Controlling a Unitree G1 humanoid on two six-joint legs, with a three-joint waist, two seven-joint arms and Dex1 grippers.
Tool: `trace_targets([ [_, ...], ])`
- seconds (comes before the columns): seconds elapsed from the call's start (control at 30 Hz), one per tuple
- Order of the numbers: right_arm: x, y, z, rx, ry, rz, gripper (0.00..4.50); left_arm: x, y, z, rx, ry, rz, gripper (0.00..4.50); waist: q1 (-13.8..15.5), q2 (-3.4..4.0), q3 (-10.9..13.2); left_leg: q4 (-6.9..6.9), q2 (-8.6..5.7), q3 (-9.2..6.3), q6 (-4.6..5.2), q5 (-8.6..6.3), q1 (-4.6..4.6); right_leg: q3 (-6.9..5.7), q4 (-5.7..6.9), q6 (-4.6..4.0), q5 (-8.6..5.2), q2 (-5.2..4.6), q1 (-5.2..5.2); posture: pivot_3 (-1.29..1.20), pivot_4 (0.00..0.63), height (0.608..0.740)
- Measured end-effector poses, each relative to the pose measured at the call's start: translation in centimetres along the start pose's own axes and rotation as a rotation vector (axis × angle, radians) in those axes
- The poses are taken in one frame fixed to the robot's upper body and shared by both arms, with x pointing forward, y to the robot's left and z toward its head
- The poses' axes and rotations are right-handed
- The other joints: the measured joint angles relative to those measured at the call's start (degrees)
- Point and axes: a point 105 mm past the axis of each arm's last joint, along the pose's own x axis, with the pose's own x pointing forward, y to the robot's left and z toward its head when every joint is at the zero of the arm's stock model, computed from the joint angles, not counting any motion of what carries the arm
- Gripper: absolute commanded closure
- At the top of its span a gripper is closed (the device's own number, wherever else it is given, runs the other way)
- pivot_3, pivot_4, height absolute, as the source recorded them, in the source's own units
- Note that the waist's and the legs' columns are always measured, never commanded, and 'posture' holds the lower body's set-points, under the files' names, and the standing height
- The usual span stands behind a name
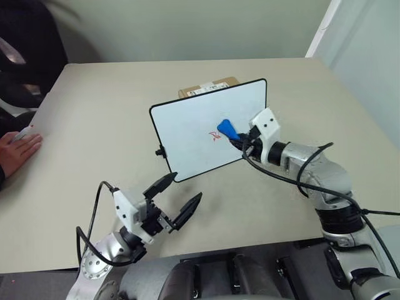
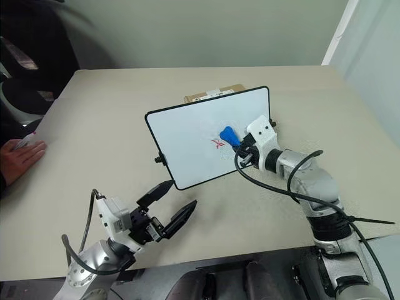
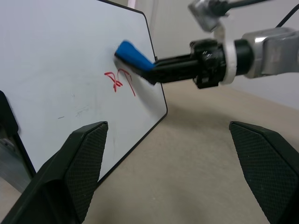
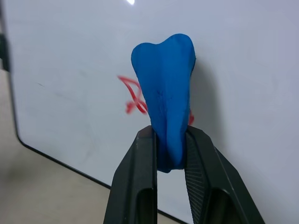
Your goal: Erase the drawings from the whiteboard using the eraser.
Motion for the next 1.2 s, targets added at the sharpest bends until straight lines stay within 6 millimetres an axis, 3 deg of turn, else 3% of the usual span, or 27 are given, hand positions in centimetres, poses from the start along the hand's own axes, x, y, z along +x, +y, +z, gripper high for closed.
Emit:
trace_targets([
  [0.57, -0.1, -0.2, -4.0, -0.017, 0.210, -0.028, 3.95, -0.3, 0.1, 0.1, 0.005, 0.002, 0.012, 0.00, -0.16, 0.00, 0.00, 0.01, 0.00, 0.00, 0.00, 0.01, 0.01, 0.00, 0.05, -0.12, 0.27, 0.01, 0.01, 0.00, 0.150, 0.740],
  [0.73, 0.1, -0.2, -3.6, -0.017, 0.194, -0.030, 3.95, -0.2, 0.1, 0.1, 0.006, 0.001, 0.009, 0.00, -0.20, 0.00, 0.00, 0.00, 0.00, -0.01, 0.00, 0.01, 0.00, 0.00, 0.06, -0.13, 0.27, 0.01, -0.02, 0.00, 0.150, 0.740],
  [0.93, 0.5, -1.0, -0.3, -0.042, 0.085, -0.063, 3.95, -0.1, 0.1, 0.3, 0.013, -0.007, 0.002, 0.00, -0.45, 0.00, 0.00, -0.02, 0.02, -0.01, -0.02, 0.02, -0.04, 0.02, 0.05, -0.15, 0.32, 0.04, -0.10, 0.00, 0.150, 0.740],
  [1.2, 0.9, -1.3, -0.5, -0.020, 0.085, -0.082, 3.95, -0.1, 0.2, 0.3, 0.013, -0.006, 0.006, 0.00, -0.45, 0.00, 0.00, -0.02, 0.02, -0.01, -0.09, 0.06, -0.05, 0.02, 0.06, -0.16, 0.32, 0.04, -0.10, 0.00, 0.150, 0.740],
])
